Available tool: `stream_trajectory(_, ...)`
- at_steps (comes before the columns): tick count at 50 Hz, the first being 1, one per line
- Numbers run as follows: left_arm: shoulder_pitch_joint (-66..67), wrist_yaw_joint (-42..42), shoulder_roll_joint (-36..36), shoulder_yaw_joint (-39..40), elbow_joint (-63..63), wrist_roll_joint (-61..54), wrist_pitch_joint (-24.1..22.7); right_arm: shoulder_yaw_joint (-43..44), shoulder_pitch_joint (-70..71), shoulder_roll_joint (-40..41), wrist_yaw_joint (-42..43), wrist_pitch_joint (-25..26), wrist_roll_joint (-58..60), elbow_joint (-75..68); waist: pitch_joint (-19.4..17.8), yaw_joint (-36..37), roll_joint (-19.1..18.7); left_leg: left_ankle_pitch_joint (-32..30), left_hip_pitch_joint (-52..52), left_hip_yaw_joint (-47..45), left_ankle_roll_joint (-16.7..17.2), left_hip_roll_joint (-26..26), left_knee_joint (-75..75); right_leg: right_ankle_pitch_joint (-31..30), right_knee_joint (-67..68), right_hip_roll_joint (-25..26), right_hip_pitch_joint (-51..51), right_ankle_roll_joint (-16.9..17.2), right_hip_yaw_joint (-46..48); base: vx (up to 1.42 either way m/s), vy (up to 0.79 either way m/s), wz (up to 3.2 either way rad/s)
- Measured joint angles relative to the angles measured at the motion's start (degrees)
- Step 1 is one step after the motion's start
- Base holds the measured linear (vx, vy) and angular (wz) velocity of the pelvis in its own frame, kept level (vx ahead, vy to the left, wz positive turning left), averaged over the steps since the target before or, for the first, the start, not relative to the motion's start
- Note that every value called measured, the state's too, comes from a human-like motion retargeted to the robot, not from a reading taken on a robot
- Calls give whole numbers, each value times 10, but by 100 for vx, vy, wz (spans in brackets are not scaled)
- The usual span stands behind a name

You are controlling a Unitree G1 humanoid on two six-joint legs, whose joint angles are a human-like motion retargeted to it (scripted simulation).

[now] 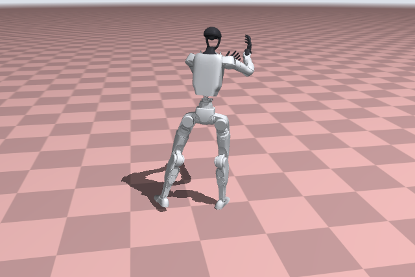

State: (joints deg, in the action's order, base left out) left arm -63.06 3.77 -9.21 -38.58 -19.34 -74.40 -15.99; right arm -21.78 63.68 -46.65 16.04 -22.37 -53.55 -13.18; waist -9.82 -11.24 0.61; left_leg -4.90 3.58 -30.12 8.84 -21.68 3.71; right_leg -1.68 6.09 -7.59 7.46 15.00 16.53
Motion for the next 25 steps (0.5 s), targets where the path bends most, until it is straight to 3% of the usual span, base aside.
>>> stream_trajectory(8,300,-30,-55,20,31,49,62,-25,-225,130,27,44,109,10,-14,13,-1,70,3,12,6,48,-47,6,17,-55,2,0,37,-4,29,59)
stream_trajectory(15,491,-54,-186,35,89,61,81,-78,-380,230,23,67,174,45,-37,118,-2,91,-34,50,-3,83,-44,-19,9,-99,-2,0,77,-6,29,62)
stream_trajectory(20,556,-73,-295,79,134,63,81,-135,-401,272,2,83,196,75,-38,209,-23,92,-58,94,-11,116,-42,-54,-4,-135,-24,0,119,0,33,86)
stream_trajectory(25,575,-105,-404,140,180,44,77,-173,-363,307,-13,82,186,118,-24,280,-57,85,-59,142,7,145,-51,-88,16,-168,-51,-3,158,7,33,98)
